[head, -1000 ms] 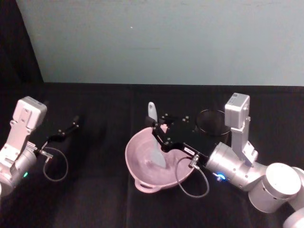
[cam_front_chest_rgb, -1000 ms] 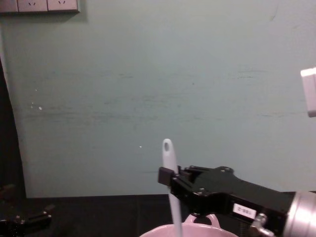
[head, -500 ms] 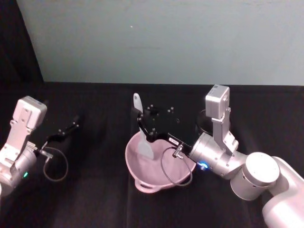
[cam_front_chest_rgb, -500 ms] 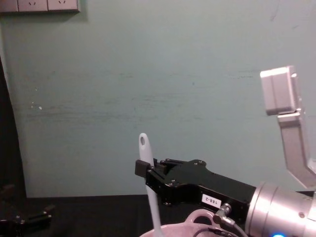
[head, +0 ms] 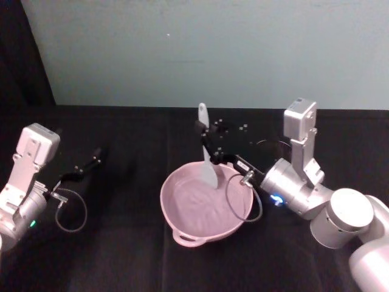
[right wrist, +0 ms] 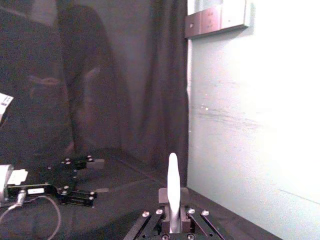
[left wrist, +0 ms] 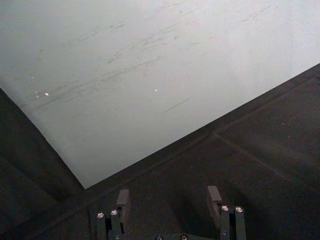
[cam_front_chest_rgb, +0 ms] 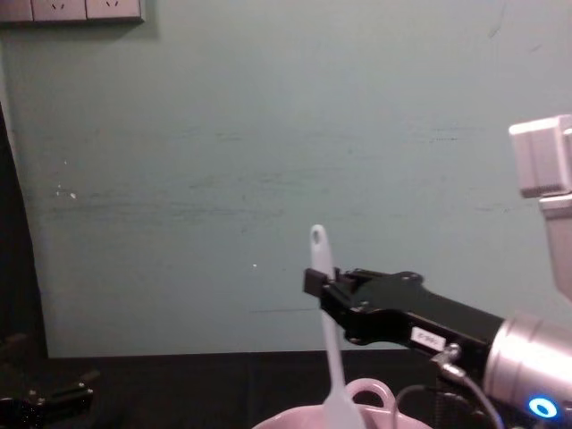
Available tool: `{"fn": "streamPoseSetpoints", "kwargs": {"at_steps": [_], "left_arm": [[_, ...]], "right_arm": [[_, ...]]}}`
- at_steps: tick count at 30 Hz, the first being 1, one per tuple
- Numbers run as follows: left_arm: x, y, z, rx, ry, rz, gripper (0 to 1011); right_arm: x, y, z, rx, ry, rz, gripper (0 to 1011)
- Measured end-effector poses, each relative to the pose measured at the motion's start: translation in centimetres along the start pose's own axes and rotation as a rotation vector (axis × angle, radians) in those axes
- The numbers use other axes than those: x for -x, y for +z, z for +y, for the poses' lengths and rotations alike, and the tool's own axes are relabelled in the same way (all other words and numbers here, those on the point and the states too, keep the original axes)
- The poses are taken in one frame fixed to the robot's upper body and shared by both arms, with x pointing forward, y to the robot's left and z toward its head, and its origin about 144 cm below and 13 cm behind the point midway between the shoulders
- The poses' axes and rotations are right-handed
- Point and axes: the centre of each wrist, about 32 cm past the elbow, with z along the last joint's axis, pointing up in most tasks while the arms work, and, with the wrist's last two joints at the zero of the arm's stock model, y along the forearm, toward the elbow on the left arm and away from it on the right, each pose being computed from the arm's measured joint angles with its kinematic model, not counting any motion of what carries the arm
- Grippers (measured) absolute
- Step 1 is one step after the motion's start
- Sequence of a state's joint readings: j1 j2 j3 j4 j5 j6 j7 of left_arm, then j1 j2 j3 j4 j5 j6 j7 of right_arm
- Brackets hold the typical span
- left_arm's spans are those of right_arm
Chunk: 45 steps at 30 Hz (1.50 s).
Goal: Use the one hand to pick up the spoon and stir the clear water in the bowl.
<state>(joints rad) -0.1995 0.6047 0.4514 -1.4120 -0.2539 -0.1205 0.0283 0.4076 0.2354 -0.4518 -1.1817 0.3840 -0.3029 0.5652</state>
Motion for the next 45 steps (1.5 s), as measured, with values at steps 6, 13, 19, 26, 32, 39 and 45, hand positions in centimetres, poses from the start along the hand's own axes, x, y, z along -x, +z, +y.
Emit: {"fn": "streamPoseSetpoints", "kwargs": {"at_steps": [6, 13, 19, 26, 32, 39, 45], "left_arm": [[0.0, 0.0, 0.0, 0.000, 0.000, 0.000, 1005], [0.0, 0.0, 0.0, 0.000, 0.000, 0.000, 1005], [0.0, 0.0, 0.0, 0.000, 0.000, 0.000, 1005], [0.0, 0.0, 0.0, 0.000, 0.000, 0.000, 1005], [0.0, 0.0, 0.0, 0.000, 0.000, 0.000, 1005], [0.0, 0.0, 0.0, 0.000, 0.000, 0.000, 1005], [0.0, 0.0, 0.0, 0.000, 0.000, 0.000, 1005]], "right_arm": [[-0.3, 0.3, -1.4, 0.012, -0.023, 0.011, 112], [0.3, 0.3, -2.7, 0.018, -0.020, 0.058, 112], [1.4, 0.4, -3.1, 0.001, 0.021, 0.105, 113], [1.5, 0.9, -3.0, -0.016, 0.045, 0.103, 113], [1.2, 2.0, -3.2, -0.034, 0.036, 0.091, 112], [0.6, 4.4, -4.1, -0.071, 0.001, 0.100, 112], [-0.2, 6.4, -5.1, -0.096, -0.029, 0.135, 112]]}}
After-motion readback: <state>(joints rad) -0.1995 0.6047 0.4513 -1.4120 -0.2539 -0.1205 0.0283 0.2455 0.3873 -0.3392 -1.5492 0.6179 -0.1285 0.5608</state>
